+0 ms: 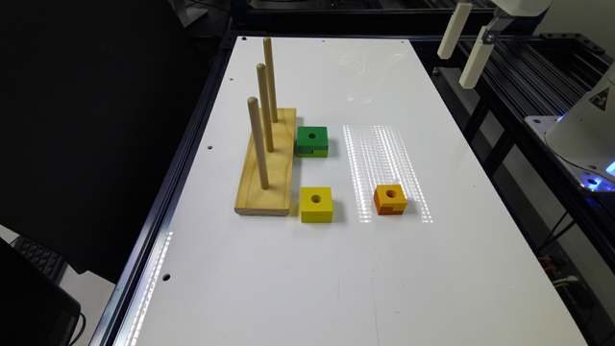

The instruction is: Pick up yellow block.

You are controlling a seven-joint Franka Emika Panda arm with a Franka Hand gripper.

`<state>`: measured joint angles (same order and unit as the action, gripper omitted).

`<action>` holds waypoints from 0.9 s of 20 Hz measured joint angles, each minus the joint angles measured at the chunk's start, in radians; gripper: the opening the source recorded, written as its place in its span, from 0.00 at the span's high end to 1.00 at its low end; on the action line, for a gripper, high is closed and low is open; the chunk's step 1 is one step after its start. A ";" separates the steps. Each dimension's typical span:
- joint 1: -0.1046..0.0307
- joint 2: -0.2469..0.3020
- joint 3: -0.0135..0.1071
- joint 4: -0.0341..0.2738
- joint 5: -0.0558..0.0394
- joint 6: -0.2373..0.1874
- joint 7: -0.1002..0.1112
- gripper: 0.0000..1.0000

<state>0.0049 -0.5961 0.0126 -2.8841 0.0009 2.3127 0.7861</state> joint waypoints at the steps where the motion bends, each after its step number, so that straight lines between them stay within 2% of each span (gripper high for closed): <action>1: 0.000 0.000 0.001 0.001 0.0002 0.000 0.000 0.00; 10: 0.000 0.024 0.002 0.032 0.0004 0.009 0.000 0.00; 14: 0.000 0.079 0.003 0.056 0.0005 0.051 0.000 0.00; 18: 0.000 0.150 0.005 0.099 0.0006 0.080 0.001 0.00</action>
<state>0.0048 -0.4463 0.0178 -2.7855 0.0014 2.3923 0.7874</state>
